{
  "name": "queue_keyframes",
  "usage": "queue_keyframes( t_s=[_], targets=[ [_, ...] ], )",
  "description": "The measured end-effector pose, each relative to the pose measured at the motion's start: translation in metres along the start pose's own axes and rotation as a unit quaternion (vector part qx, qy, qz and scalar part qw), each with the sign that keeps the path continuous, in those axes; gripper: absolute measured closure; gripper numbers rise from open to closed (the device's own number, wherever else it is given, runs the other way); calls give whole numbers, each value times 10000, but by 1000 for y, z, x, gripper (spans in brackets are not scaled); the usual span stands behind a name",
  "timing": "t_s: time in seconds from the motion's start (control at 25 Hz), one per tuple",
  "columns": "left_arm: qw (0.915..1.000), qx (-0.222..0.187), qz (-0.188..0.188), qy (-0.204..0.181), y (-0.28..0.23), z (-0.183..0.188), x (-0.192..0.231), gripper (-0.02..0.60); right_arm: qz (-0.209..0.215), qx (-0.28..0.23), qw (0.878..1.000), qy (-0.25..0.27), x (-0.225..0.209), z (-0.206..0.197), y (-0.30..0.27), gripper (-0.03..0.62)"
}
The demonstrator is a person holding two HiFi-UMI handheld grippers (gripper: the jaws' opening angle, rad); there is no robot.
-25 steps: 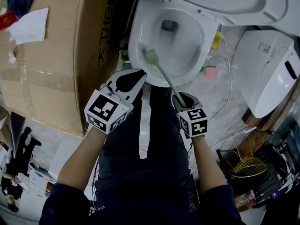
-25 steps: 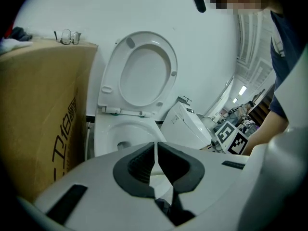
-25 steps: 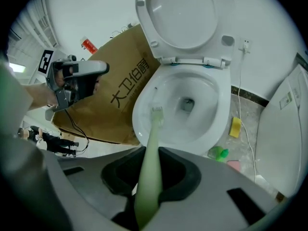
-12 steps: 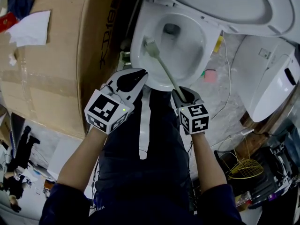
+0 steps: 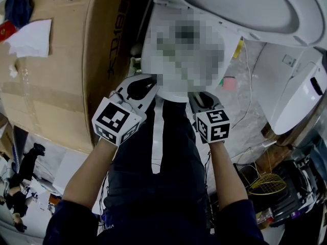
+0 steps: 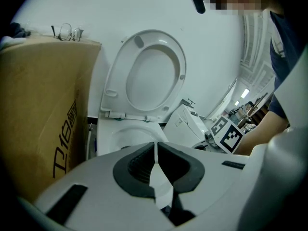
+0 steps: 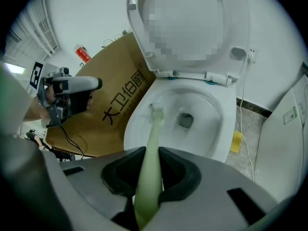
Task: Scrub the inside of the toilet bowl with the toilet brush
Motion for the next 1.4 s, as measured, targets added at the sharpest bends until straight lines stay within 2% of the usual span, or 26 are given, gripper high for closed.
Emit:
queue_keyframes(
  t_s=[0.76,1.4],
  targets=[
    [10000,88,-38,-16,-17,14,7,537,-75,-228,9996,-166,-25,36,-6,508],
    [9995,243,-165,-106,-39,16,-3,537,-341,-357,9981,-381,-71,41,1,508]
  ],
)
Point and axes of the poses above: the fingertips, and each gripper's own axes: y backward along the fingers, x to its left, z out of its top, the point moved 1 cm from there along y, backward along the fingers, and after that the axes turned 12 degrees about -z, right-handed, at the moved point
